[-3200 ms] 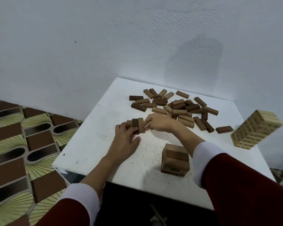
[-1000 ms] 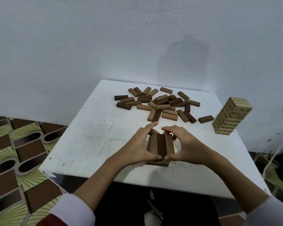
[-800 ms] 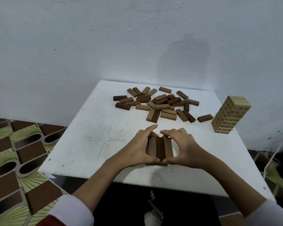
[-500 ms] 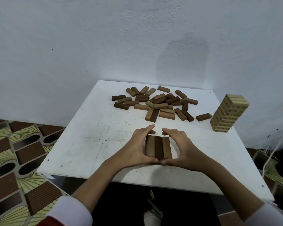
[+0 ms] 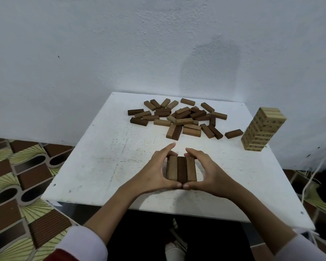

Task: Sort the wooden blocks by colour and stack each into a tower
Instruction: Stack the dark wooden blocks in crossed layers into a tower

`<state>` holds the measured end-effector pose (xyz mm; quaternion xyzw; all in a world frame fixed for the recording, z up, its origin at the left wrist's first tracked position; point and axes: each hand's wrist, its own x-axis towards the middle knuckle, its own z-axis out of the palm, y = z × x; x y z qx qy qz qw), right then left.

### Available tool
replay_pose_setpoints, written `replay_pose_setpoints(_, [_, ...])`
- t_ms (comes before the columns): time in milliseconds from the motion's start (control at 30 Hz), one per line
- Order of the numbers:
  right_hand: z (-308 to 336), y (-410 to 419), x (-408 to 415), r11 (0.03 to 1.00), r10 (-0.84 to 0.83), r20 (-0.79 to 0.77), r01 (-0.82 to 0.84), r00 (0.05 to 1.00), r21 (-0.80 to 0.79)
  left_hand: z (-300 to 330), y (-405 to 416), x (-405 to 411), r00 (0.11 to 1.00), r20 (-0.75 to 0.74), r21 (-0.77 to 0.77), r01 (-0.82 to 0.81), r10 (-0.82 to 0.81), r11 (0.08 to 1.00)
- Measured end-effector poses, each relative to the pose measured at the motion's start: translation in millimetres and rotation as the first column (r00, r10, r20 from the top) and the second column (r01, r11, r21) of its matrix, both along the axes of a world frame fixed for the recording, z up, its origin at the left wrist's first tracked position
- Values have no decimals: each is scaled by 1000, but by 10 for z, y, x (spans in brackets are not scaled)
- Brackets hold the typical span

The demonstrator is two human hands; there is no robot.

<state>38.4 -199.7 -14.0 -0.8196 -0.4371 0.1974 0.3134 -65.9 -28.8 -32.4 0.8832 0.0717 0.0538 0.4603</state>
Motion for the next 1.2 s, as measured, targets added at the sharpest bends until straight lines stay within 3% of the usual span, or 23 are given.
replay_pose_setpoints(600, [-72, 46, 71, 999, -16, -65, 19, 998, 47, -28, -6, 54, 999, -11, -61, -43, 43, 997])
replay_pose_setpoints(700, [-77, 37, 46, 998, -20, -86, 25, 996, 55, -33, -22, 19, 999, -8, -131, -33, 33, 991])
replay_pose_setpoints(800, [-119, 54, -54, 975, -127, -245, 166, 961, 147, -28, -117, -54, 996, -11, -399, -84, 86, 913])
replay_pose_setpoints(900, [-275, 118, -206, 880, -216, -487, 385, 846, 278, -50, -267, -82, 979, -59, -719, -177, 195, 672])
replay_pose_setpoints(1000, [-432, 166, -382, 795, -216, -607, 499, 765, 346, -145, -379, -86, 973, -39, -788, -169, 226, 592])
replay_pose_setpoints(1200, [-499, 213, -508, 741, -213, -621, 539, 754, 401, -275, -478, -52, 959, -9, -769, -188, 284, 611])
